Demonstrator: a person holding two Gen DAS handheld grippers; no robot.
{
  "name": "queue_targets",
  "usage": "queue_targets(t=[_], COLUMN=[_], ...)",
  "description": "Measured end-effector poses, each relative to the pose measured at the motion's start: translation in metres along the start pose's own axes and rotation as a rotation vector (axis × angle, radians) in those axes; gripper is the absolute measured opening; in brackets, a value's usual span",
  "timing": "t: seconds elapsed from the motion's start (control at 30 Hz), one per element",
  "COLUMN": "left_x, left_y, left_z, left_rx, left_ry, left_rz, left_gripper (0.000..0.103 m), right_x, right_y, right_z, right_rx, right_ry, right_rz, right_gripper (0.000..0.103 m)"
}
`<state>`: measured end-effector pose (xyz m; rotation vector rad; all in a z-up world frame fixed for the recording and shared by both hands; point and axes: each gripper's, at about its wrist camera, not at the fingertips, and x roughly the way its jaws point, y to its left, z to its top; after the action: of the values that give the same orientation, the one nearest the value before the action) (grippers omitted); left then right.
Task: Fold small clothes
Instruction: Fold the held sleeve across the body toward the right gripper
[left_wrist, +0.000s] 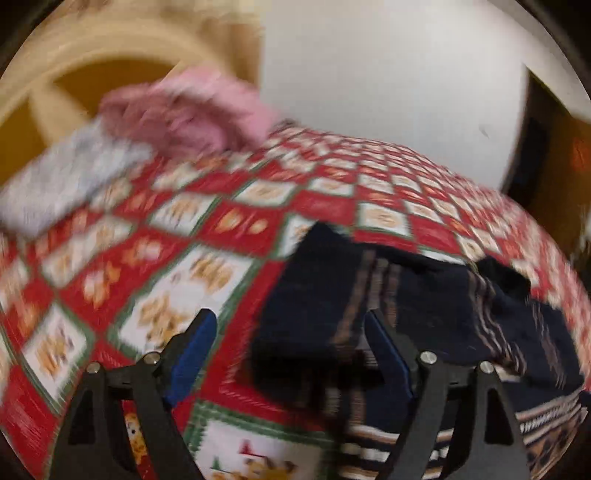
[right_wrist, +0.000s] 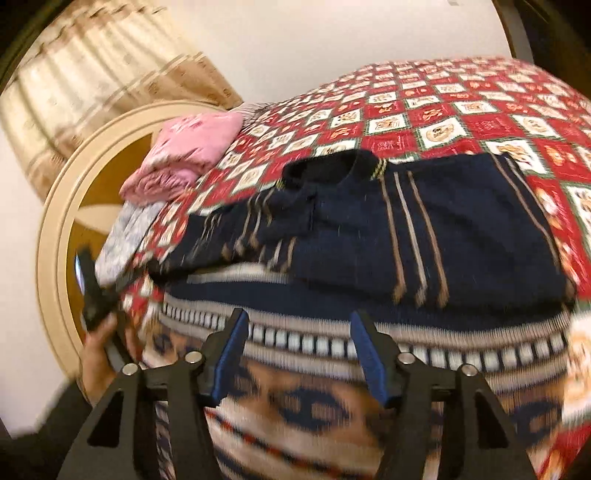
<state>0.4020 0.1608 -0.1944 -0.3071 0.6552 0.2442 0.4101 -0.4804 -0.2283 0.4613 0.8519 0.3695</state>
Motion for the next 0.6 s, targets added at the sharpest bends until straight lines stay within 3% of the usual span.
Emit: queue_targets(t=[0.13, 0.2, 0.33, 0.5, 0.6], left_x=[0.016, 0.009, 0.004, 0.008, 0.009], left_y=[0.01, 0.013, 0.019, 0.035, 0.033], left_z=[-0.014, -0.014, -0.022, -0.024, -0.025], left_rx=[-0.13, -0.154, -0.22, -0.319, -0.312], left_ry=[0.05, 0.014, -0.013, -0.009, -0.009], left_rz=[-0.11, -0.185, -0.264, -0.317, -0.325], left_gripper=[0.085, 0.087, 0.09, 0.097, 0.097], right_x=[0.037, 0.062, 0.1, 0.131, 0.146], right_y=[0.001, 0.009, 0.012, 0.009, 0.014], right_z=[0.035, 0.049, 0.065, 0.073, 0.07], right_rx=[0.062, 0.041, 0.067, 0.112, 0.088], right_ry=[0.038, 0.058, 0.077, 0.083, 0.112], right_rz=[0.025, 0.009, -0.005, -0.041, -0.061], right_gripper=[0.057, 0.057, 0.057, 0.057, 0.055])
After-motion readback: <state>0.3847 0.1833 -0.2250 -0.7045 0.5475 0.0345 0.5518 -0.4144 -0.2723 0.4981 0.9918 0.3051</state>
